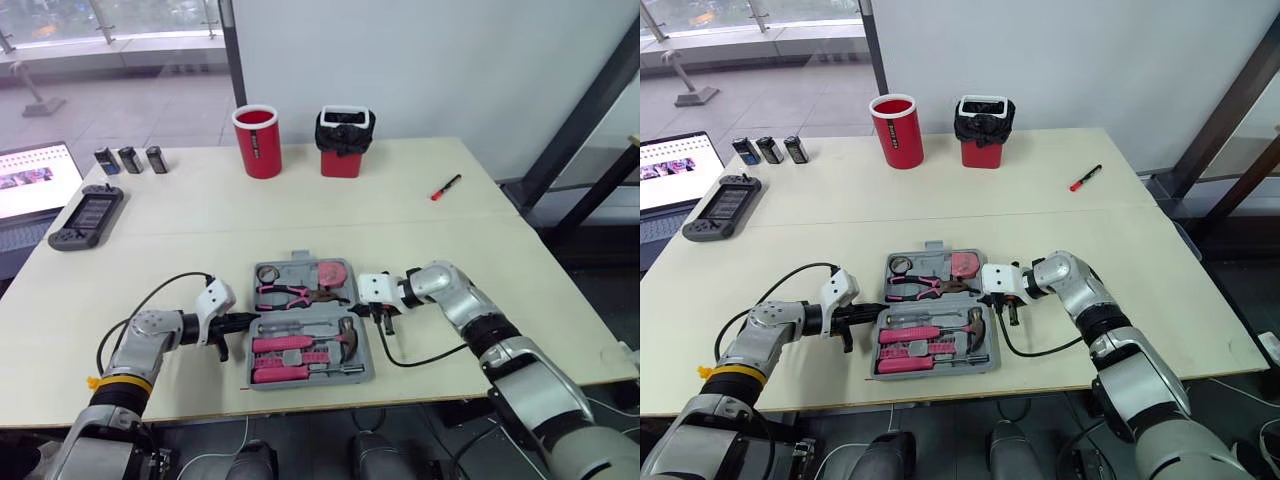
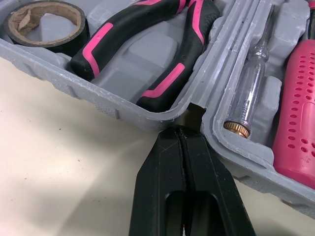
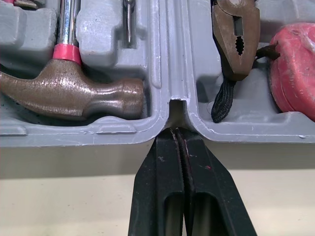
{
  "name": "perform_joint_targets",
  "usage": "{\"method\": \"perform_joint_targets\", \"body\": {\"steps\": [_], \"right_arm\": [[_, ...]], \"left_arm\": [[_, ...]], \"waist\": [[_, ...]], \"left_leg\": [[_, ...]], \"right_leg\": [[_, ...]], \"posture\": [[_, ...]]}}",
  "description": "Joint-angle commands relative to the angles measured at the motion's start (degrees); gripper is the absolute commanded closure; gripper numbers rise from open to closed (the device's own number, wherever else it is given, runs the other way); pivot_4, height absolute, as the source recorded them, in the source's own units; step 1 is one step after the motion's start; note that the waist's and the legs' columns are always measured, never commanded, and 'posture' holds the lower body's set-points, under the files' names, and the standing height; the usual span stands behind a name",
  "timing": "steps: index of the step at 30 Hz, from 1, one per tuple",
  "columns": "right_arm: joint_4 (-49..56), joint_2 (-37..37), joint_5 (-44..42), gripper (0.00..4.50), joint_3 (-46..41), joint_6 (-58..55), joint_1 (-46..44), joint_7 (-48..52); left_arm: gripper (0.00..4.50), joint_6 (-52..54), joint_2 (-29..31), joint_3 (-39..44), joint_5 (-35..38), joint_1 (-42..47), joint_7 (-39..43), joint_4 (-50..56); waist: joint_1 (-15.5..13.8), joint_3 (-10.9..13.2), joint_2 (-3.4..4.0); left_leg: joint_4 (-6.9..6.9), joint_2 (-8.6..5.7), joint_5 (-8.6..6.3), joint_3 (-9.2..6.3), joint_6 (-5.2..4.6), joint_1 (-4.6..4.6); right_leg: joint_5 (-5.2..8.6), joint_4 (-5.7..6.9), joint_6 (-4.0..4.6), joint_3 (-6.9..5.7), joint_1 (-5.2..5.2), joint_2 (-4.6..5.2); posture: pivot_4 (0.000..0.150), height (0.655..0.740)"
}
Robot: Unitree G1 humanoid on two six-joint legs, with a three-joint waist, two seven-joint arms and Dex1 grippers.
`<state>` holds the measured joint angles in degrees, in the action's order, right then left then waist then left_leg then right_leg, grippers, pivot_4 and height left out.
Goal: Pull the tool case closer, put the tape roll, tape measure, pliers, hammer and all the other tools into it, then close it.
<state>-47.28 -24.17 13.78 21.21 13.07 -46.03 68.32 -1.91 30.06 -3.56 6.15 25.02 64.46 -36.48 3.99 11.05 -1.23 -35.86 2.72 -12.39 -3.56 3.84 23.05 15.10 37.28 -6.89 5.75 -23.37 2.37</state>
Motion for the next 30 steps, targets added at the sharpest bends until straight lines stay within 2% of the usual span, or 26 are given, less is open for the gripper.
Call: {"method": "perform_joint_targets", "body": {"steps": [1,8,17,24,30], "right_arm": [[3.66,3.17,-2.19,4.42,0.49,-0.44,0.48,1.49],[8.35,3.04,-2.53,4.42,0.59,-5.39,3.24,2.97],[18.23,2.46,-3.68,4.42,0.42,-12.16,9.15,4.57],[19.52,2.56,-3.45,4.42,0.69,-13.68,9.81,4.47],[16.49,2.97,-2.79,4.42,1.06,-12.70,8.72,4.58]], "left_arm": [[4.50,-0.46,-0.84,-0.89,-0.60,0.43,-0.99,1.31],[4.50,-0.16,-1.65,-1.43,-1.03,-1.35,-2.40,3.31],[4.50,4.16,-0.96,-1.05,0.08,-8.62,-3.60,12.55],[4.50,6.58,0.03,-0.41,0.45,-11.82,-4.43,16.66],[4.50,8.14,0.21,-2.12,-0.70,-15.43,-4.99,20.43]], "waist": [[0.01,0.00,0.00],[0.01,0.00,0.00],[0.24,-0.04,-0.03],[0.30,-0.04,-0.03],[0.28,-0.05,-0.02]], "left_leg": [[0.00,0.00,0.00,0.00,0.00,-0.02],[0.05,0.01,0.00,0.00,0.00,-0.06],[0.55,0.02,0.00,0.04,0.00,-0.58],[0.72,0.05,0.00,0.05,0.00,-0.64],[0.72,0.05,0.00,0.06,0.00,-0.64]], "right_leg": [[0.00,0.00,0.00,0.00,0.01,0.00],[0.00,0.00,0.01,0.00,0.02,-0.01],[0.08,-0.01,-0.01,0.04,0.25,-0.01],[0.15,-0.03,-0.04,0.04,0.24,-0.05],[0.23,-0.04,0.10,0.05,0.25,-0.04]], "posture": [[0.150,0.7400],[0.150,0.7400],[0.150,0.7400],[0.150,0.7400],[0.150,0.7400]]}}
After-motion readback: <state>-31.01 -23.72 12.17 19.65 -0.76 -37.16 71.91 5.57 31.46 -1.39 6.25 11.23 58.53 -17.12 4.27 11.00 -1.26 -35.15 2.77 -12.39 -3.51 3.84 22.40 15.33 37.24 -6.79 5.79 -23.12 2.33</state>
